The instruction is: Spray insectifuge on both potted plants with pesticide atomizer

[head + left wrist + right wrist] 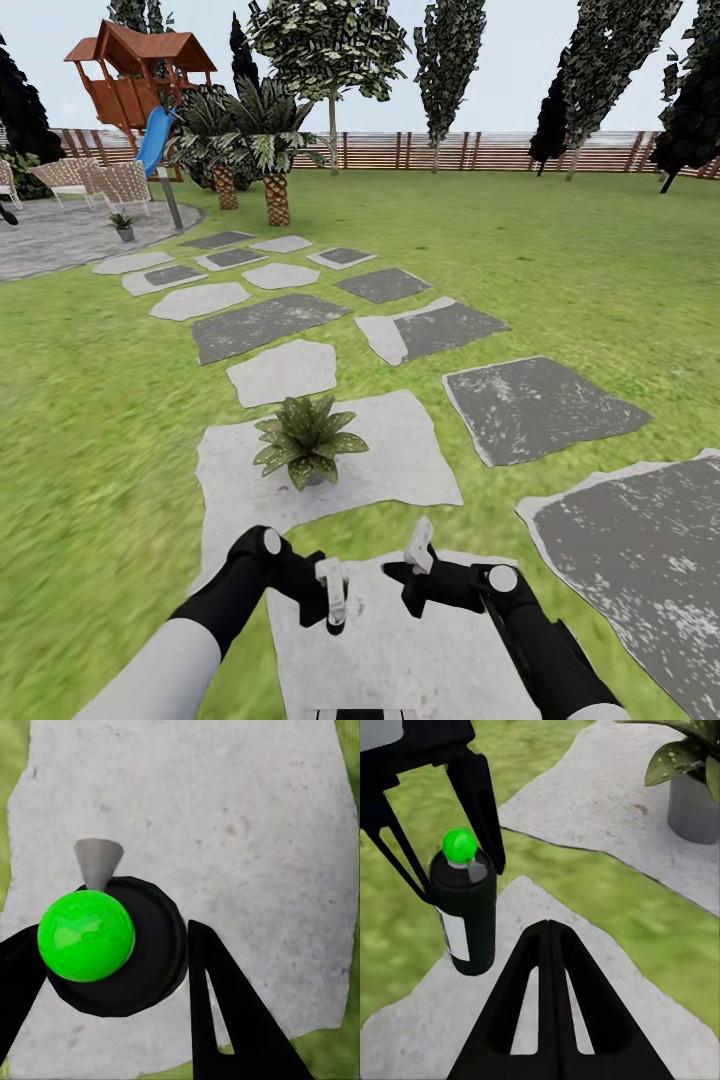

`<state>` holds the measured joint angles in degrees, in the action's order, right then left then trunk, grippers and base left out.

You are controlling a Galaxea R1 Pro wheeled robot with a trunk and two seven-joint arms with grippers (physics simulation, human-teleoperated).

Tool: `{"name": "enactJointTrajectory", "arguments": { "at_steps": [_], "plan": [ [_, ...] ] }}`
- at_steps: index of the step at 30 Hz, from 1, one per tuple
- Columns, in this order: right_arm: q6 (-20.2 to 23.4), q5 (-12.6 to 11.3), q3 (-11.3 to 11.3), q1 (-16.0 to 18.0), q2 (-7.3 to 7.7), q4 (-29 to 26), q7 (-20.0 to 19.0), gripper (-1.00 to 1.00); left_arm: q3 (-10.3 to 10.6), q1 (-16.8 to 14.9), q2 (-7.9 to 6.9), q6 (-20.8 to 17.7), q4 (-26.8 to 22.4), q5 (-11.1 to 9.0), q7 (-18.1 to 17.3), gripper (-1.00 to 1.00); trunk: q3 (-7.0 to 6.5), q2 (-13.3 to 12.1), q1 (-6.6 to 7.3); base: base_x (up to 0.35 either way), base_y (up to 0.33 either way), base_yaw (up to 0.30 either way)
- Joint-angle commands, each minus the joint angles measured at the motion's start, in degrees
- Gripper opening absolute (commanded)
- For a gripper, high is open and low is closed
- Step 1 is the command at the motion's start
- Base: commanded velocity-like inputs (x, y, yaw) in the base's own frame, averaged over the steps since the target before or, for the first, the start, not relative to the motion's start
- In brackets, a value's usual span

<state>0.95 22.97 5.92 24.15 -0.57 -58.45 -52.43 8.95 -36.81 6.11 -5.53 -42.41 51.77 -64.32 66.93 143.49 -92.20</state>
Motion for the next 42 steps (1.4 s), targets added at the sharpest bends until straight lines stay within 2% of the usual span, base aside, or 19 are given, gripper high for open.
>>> {"name": "enactJointTrajectory", "arguments": {
  "at_steps": [1, 4, 15, 19, 23, 26, 42],
  "plan": [
    [0.1, 0.32, -0.06, 0.02, -0.23, -0.06, -0.21, -1.0, 0.55, -0.01, -0.01, -0.61, -0.07, 0.07, 0.05, -1.0, 0.05, 0.02, 0.01, 0.0, 0.0, 0.0],
    [0.1, 0.26, -0.08, 0.02, -0.53, -0.01, -0.21, -1.0, 1.45, -0.05, 0.03, -0.76, -0.19, 0.01, 0.52, -1.0, 0.05, 0.02, 0.01, 0.0, 0.0, 0.0],
    [0.02, 0.24, 0.0, 0.02, -0.66, 0.17, -0.36, -1.0, 1.64, -0.01, 0.04, -0.12, -0.5, -0.43, 0.33, -1.0, 0.05, 0.02, 0.01, 0.0, 0.0, 0.0],
    [0.02, 0.29, 0.13, 0.02, -0.66, 0.26, -1.63, -1.0, 1.76, -0.01, 0.04, -0.04, -0.49, -0.25, 0.05, -1.0, 0.05, 0.02, 0.01, 0.0, 0.0, 0.0],
    [0.02, 0.32, 0.2, 0.02, -0.66, 0.33, -2.09, -1.0, 3.63, -0.01, 0.02, -0.01, -0.48, -0.27, 0.05, -1.0, 0.05, 0.02, 0.01, 0.0, 0.0, 0.0],
    [0.02, 0.32, 0.22, 0.02, -0.67, 0.4, -2.14, -1.0, 4.13, -0.01, 0.03, -0.04, -0.48, -0.36, 0.12, -1.0, 0.05, 0.02, 0.01, 0.0, 0.0, 0.0],
    [0.02, 0.43, 0.32, 0.02, -1.24, 0.44, -3.6, -1.0, 4.45, 0.0, 0.28, -0.09, -0.57, -0.53, 0.75, -1.0, 0.05, 0.02, 0.01, 0.0, 0.0, 0.0]
  ]
}}
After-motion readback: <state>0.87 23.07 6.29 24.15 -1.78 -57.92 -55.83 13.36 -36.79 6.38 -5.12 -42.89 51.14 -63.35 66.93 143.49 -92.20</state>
